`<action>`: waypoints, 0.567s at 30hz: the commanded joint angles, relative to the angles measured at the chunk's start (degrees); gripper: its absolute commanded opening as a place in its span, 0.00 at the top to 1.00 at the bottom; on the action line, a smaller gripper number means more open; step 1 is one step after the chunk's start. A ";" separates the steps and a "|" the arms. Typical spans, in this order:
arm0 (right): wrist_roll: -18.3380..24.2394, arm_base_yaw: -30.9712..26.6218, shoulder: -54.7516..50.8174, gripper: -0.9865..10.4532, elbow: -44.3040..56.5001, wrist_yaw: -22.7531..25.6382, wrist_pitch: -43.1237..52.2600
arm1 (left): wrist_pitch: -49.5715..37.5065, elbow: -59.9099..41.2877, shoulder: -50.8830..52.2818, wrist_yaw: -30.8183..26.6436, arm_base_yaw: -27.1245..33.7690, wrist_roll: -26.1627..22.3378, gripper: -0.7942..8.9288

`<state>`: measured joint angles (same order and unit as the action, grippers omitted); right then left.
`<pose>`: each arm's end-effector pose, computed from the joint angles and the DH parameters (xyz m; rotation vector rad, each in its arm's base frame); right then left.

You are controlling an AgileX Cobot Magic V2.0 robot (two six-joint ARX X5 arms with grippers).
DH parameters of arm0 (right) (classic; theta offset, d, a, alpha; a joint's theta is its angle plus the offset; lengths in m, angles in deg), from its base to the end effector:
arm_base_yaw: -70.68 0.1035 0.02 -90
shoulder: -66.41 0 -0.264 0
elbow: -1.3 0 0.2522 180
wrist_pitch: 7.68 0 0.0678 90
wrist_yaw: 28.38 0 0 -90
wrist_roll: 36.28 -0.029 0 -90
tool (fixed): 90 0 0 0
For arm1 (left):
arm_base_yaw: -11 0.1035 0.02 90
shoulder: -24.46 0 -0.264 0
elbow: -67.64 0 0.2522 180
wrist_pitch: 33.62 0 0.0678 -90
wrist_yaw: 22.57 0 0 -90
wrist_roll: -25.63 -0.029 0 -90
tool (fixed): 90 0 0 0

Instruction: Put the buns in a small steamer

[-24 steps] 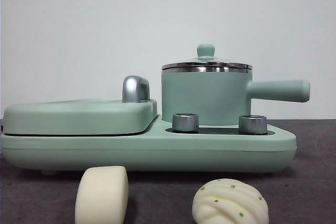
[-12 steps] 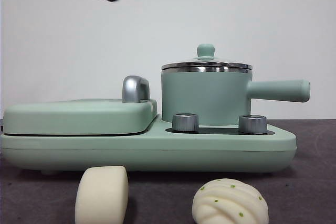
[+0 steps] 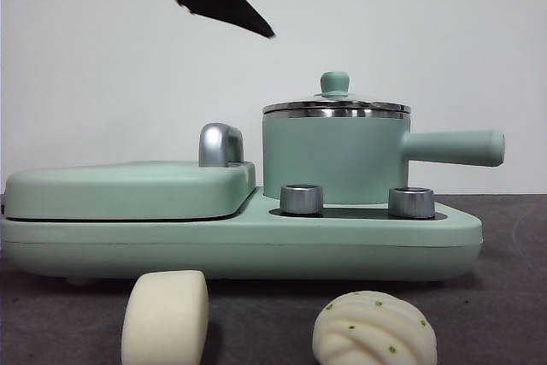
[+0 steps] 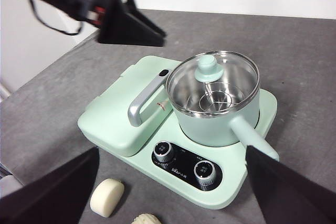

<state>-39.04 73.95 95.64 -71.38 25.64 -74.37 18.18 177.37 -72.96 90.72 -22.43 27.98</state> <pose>0.0555 0.0202 0.3698 0.1621 0.4132 0.6661 0.3053 -0.2153 0.3590 0.0273 0.7336 -0.9342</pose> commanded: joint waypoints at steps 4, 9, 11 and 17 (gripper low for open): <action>0.42 0.09 0.26 0.53 -1.03 -0.09 0.55 | -0.44 6.73 -6.67 -7.30 -3.43 -5.09 0.50; 0.42 0.09 0.26 0.53 -1.03 -0.07 0.55 | -0.92 9.01 -10.97 -8.26 -5.18 -5.81 0.50; 0.33 0.09 0.26 0.53 -1.03 -0.09 0.55 | -1.29 9.01 -11.78 -9.60 -5.68 -5.79 0.50; 0.13 0.09 0.26 0.53 -1.03 -0.11 0.52 | -1.68 9.01 -13.86 -9.88 -5.70 -5.84 0.51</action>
<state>-39.06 73.95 95.64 -71.38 25.64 -74.37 17.13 184.63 -85.01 80.95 -27.52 23.17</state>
